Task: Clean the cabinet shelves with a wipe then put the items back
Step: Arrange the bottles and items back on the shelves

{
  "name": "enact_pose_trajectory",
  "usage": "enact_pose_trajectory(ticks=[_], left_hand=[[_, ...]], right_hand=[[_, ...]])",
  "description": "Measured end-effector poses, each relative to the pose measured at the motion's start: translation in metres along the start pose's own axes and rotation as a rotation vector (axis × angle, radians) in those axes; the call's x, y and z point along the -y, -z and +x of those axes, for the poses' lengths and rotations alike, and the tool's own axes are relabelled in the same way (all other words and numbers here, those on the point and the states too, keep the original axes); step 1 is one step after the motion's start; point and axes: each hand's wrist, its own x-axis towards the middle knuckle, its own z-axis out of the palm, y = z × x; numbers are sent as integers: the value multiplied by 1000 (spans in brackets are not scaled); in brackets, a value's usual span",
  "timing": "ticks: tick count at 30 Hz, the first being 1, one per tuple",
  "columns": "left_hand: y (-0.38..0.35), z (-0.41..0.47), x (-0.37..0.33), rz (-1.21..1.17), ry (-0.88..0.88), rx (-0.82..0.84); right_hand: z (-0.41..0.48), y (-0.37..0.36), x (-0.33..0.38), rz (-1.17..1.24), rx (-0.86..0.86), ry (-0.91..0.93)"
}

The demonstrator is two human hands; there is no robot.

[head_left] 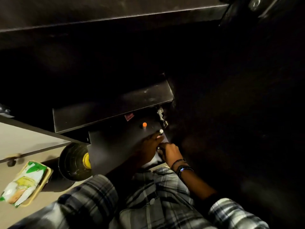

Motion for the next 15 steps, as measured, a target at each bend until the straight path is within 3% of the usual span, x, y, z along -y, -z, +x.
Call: enact_pose_trajectory(ticks=[8,15], left_hand=[[-5,15,4,30,148,-18],[53,-35,4,-109,198,-263]], right_hand=[[-8,-4,-12,107,-25,-47],[-19,13,13,395,-251,34]])
